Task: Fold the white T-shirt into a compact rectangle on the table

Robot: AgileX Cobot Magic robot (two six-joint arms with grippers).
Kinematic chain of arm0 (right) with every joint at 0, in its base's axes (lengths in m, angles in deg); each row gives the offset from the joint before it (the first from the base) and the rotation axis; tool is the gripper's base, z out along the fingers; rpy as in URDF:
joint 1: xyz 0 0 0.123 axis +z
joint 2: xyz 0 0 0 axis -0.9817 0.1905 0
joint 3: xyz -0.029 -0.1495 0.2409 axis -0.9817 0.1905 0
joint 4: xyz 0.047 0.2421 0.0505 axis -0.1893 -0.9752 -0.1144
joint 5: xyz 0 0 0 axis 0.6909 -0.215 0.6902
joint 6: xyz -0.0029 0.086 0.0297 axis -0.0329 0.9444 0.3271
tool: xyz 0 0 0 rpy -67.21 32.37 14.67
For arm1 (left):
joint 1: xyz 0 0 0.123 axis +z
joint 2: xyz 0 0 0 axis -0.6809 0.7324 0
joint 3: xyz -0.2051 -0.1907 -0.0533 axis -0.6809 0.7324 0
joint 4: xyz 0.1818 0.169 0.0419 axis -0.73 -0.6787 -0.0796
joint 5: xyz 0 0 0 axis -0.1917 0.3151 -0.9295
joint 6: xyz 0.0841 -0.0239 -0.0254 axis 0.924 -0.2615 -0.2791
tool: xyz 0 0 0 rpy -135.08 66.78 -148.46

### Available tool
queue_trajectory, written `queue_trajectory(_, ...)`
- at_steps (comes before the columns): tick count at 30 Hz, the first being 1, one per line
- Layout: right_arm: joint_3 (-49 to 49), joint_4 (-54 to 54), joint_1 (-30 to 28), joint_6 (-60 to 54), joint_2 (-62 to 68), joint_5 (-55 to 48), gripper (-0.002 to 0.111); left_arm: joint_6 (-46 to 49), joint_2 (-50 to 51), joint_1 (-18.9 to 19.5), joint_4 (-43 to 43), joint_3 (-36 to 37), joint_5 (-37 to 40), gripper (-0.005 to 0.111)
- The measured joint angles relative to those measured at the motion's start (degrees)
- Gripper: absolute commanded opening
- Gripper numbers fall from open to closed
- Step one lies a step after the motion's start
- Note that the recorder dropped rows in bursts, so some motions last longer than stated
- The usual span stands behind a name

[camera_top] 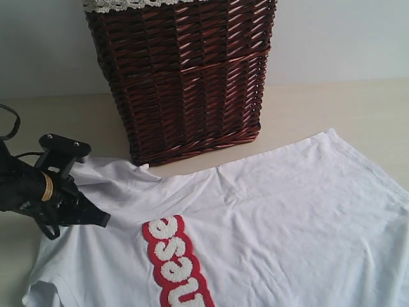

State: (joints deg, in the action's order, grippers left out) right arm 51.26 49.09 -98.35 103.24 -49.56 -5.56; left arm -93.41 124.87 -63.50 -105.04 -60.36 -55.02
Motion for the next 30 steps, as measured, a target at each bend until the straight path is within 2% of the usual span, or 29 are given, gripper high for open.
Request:
queue_trajectory(6,0.0,0.0,0.0,0.0,0.0,0.0,0.008,-7.4,-5.2,1.0,-0.6,1.3,2.3,0.000)
queue_trajectory(12,0.0,0.0,0.0,0.0,0.0,0.0,0.008,-8.3,-19.1,1.2,-1.4,1.4,4.0,0.000)
queue_trajectory(18,0.0,0.0,0.0,0.0,0.0,0.0,0.008,-8.3,-29.8,1.2,-5.2,1.4,9.8,0.000)
queue_trajectory(22,0.0,0.0,0.0,0.0,0.0,0.0,0.008,-8.3,-33.6,1.2,-5.8,1.4,13.6,0.000)
queue_trajectory(30,0.0,0.0,0.0,0.0,0.0,0.0,0.008,-8.3,-35.0,1.2,-6.1,1.6,14.3,0.000)
